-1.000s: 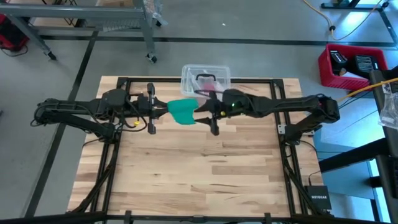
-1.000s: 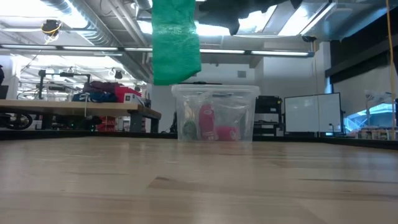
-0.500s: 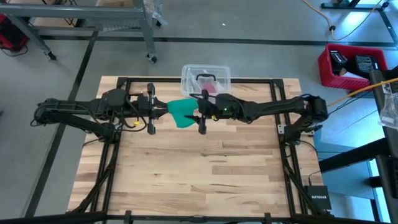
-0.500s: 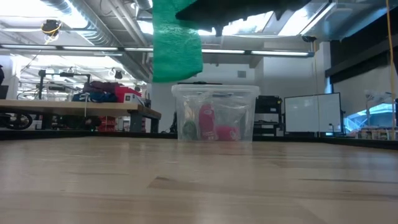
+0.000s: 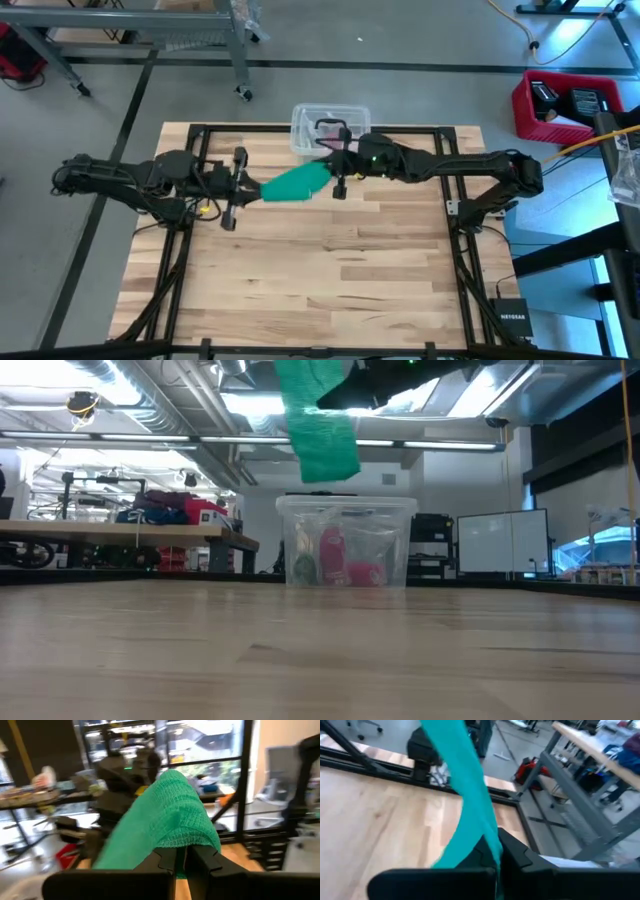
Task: Roll bandage
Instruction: Roll the green bandage
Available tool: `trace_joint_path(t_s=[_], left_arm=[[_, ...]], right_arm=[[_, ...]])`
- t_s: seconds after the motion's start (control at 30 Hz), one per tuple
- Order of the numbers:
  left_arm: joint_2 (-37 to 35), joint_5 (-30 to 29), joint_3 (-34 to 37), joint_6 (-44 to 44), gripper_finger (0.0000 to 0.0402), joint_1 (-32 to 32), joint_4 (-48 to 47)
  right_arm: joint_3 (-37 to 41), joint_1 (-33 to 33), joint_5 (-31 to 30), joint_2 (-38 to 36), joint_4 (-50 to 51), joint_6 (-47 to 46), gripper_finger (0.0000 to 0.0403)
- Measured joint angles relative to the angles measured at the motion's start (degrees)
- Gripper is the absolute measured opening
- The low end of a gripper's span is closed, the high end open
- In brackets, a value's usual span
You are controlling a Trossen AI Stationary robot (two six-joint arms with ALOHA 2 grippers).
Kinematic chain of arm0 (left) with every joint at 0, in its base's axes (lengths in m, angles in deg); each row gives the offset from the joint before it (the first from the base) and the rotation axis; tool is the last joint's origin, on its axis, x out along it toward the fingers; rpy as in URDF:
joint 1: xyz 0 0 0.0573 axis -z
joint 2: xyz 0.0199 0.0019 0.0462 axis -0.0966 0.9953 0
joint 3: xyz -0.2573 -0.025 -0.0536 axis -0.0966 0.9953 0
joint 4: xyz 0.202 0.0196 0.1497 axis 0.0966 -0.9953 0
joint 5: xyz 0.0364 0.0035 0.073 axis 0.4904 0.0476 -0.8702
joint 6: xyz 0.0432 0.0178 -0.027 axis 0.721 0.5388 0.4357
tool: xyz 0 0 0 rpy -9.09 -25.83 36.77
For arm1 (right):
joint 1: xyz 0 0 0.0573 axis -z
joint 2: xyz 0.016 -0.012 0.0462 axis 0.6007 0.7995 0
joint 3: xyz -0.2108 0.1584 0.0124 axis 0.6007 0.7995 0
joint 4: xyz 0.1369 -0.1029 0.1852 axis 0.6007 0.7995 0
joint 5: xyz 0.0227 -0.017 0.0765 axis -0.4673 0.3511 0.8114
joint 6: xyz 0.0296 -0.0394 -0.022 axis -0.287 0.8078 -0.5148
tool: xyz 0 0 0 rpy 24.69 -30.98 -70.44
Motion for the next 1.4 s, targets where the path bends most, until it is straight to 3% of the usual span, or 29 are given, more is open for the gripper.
trace_joint_path(t_s=[0.33, 0.43, 0.57, 0.73, 0.83, 1.07, 1.4], left_arm=[[-0.35, 10.55, 0.01, 1.97, 0.0013, 5.94, 5.73], [-1.42, 11.17, 0.05, 4.21, 0.0013, 6.20, 8.69], [-2.74, 3.45, 0.04, 9.35, 0.0013, 5.00, 12.30], [-3.37, -11.89, 0.04, 18.45, 0.0013, 2.47, 12.47], [-3.32, -18.20, 0.04, 23.23, 0.0013, 0.81, 11.48], [-3.28, -25.68, 0.04, 27.95, 0.0013, -2.06, 7.63], [-3.26, -30.70, 0.69, 31.91, 0.0013, -5.15, 4.25]], right_arm=[[0.02, 3.27, 0.65, 0.04, 1.38, 1.53, 0.0003], [0.78, 3.01, 3.02, 0.09, 0.93, 0.86, 0.0002], [0.87, 2.65, 8.21, 0.07, 0.98, -2.97, 0.0002], [0.92, -0.01, 8.29, 0.07, 1.40, -4.68, 0.0002], [0.92, -1.88, 8.32, 0.07, 1.93, -5.74, 0.0002], [0.92, -4.86, 7.61, -1.61, 7.02, -8.70, 0.0002], [0.94, -9.81, 8.28, -5.27, 8.50, -10.29, 0.0002]])
